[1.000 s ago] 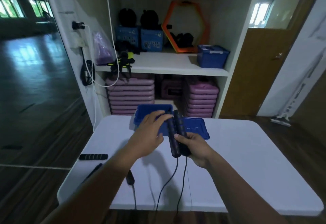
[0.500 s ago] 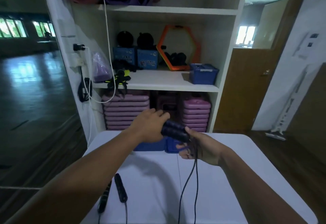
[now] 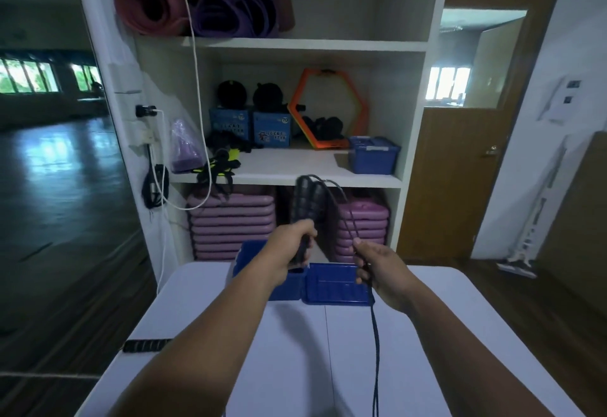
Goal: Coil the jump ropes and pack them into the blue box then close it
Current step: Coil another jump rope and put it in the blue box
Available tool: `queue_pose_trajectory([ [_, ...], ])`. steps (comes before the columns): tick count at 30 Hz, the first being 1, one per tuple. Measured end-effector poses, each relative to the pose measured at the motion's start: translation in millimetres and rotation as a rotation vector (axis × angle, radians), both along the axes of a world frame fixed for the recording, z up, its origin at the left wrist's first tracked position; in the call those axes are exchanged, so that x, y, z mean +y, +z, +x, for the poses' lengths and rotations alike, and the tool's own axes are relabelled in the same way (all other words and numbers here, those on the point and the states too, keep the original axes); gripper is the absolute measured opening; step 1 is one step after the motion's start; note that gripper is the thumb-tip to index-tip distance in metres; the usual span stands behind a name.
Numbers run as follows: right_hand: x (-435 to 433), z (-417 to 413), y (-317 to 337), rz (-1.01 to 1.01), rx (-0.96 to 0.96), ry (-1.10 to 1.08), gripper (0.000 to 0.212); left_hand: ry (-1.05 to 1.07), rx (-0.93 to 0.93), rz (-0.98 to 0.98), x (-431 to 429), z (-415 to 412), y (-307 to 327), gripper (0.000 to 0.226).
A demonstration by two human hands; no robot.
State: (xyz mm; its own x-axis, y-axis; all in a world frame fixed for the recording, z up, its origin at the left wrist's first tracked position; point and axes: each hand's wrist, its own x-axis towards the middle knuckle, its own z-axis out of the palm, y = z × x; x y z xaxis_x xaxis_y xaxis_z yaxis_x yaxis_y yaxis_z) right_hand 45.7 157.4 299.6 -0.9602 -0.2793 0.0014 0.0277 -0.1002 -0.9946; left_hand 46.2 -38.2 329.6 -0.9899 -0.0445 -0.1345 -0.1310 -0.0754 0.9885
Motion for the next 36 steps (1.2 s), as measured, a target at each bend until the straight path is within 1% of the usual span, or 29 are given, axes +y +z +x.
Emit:
queue_pose_trajectory([
  [2, 3, -2, -7, 0.036, 0.011, 0.013, 0.029, 0.035, -0.027, 0.229, 6, -6, 5, 0.007],
  [3, 4, -3, -11, 0.046, 0.009, 0.023, 0.029, 0.052, -0.029, 0.308, 8, -10, 7, 0.007],
  [8, 4, -4, -22, 0.149, -0.004, 0.078, 0.032, 0.098, -0.070, 0.517, 15, -23, 8, 0.011],
  [11, 5, -5, -33, 0.223, -0.043, 0.121, 0.035, 0.112, -0.031, 0.693, 15, -29, 7, 0.025],
  [13, 6, -6, -40, 0.242, -0.065, 0.147, 0.036, 0.156, -0.001, 0.741, 9, -34, 7, 0.036],
  [15, 6, -8, -44, 0.249, -0.054, 0.160, 0.036, 0.212, -0.003, 0.713, -1, -38, 4, 0.040],
  [16, 5, -9, -44, 0.263, -0.040, 0.173, 0.035, 0.230, -0.010, 0.664, -6, -40, 3, 0.045],
  [18, 2, -12, -43, 0.336, 0.000, 0.210, 0.033, 0.248, -0.023, 0.501, -19, -43, 0, 0.049],
  [20, -1, -16, -42, 0.463, 0.054, 0.246, 0.031, 0.269, -0.011, 0.279, -32, -45, -2, 0.049],
  [22, -3, -19, -38, 0.564, 0.107, 0.275, 0.031, 0.238, -0.003, 0.014, -46, -45, -2, 0.052],
  [25, -8, -23, -28, 0.693, 0.184, 0.313, 0.032, 0.093, -0.032, -0.422, -69, -41, -2, 0.066],
  [27, -14, -28, -20, 0.775, 0.224, 0.319, 0.031, -0.019, -0.023, -0.790, -82, -38, -3, 0.077],
  [29, -21, -37, -12, 0.873, 0.302, 0.327, 0.031, -0.181, 0.006, -1.132, -93, -36, -5, 0.094],
  [30, -24, -41, -7, 0.921, 0.346, 0.328, 0.030, -0.278, -0.008, -1.240, -97, -33, -4, 0.098],
  [32, -30, -49, 5, 0.954, 0.410, 0.328, 0.020, -0.445, -0.035, -1.338, -105, -27, 0, 0.095],
  [34, -37, -55, 19, 0.948, 0.465, 0.316, 0.013, -0.540, 0.041, -1.417, -114, -22, 3, 0.087],
  [36, -46, -59, 28, 0.943, 0.507, 0.287, 0.010, -0.581, 0.134, -1.465, -123, -18, 3, 0.079],
])
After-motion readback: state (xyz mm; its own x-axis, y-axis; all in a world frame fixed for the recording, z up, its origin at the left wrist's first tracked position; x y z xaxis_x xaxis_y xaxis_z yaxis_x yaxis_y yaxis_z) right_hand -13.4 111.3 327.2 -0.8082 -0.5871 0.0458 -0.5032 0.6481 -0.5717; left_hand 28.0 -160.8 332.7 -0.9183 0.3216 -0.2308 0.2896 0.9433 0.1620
